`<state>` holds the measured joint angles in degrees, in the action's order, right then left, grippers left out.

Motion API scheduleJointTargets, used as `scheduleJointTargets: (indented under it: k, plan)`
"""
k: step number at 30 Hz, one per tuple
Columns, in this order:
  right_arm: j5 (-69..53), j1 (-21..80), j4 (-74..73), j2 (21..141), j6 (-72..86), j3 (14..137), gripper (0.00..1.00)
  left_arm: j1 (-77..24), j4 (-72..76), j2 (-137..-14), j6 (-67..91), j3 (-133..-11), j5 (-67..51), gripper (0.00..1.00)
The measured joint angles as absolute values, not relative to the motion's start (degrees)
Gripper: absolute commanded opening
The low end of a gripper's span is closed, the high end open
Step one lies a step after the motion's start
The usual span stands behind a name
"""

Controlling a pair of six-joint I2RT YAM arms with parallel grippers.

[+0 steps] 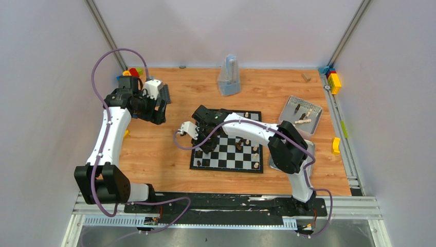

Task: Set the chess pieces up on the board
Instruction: Place the chess piece on the chessboard.

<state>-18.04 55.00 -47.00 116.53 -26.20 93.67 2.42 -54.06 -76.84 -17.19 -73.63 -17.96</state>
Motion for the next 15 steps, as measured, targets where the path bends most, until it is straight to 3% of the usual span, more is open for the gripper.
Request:
scheduleJointTargets:
  k: [15]
  plan:
    - [-18.0,56.3,-47.3,117.0,-26.3,92.8,0.0,2.6,-53.9,-76.8,-17.2,-73.5,-18.2,0.92]
